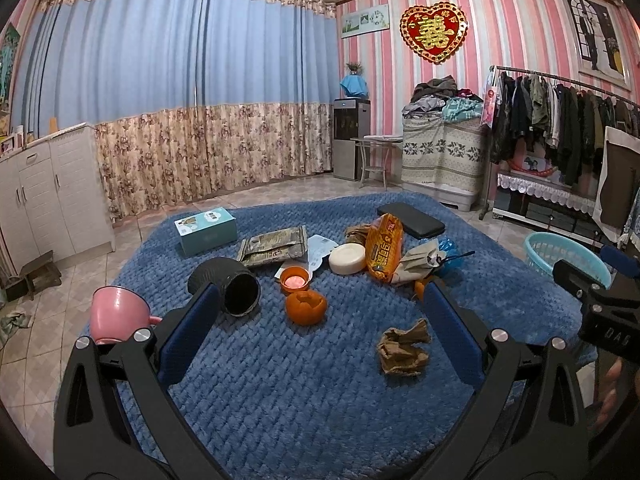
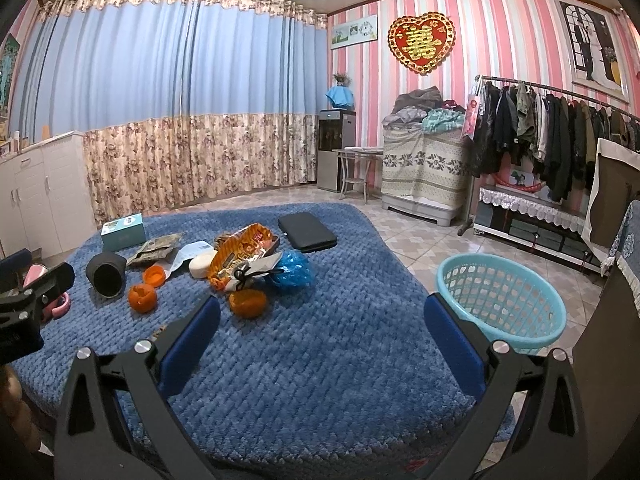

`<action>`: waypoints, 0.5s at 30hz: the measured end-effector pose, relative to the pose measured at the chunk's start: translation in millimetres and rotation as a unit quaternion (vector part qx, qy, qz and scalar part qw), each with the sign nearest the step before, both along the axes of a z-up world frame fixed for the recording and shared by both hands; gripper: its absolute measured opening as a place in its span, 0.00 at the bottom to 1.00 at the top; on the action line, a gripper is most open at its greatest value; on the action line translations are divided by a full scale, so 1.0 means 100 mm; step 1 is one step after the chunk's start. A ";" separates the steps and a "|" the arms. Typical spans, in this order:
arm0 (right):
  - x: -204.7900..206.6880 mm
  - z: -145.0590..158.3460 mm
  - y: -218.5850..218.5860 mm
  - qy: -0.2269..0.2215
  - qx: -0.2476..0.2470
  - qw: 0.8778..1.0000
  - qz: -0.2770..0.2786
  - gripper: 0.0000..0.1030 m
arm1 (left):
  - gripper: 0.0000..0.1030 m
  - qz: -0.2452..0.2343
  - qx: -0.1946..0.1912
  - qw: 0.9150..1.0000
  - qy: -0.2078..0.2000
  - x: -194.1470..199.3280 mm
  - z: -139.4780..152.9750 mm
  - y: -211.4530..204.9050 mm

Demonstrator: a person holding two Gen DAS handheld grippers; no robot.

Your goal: Collect trash

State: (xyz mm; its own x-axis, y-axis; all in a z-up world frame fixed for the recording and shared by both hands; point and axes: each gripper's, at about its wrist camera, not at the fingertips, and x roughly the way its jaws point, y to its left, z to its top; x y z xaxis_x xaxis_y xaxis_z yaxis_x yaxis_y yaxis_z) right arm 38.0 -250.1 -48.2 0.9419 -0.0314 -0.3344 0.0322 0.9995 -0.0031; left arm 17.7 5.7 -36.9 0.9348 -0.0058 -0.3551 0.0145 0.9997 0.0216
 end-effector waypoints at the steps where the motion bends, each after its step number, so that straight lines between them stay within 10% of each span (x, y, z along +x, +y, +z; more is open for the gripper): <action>1: 0.00 0.01 -0.01 0.001 0.001 1.000 -0.001 0.96 | 0.95 -0.001 0.000 1.000 0.000 0.01 -0.02 0.01; 15: 0.27 -0.22 0.01 0.013 -0.008 1.000 -0.015 0.96 | 0.95 0.012 0.011 1.000 0.014 0.15 -0.21 0.26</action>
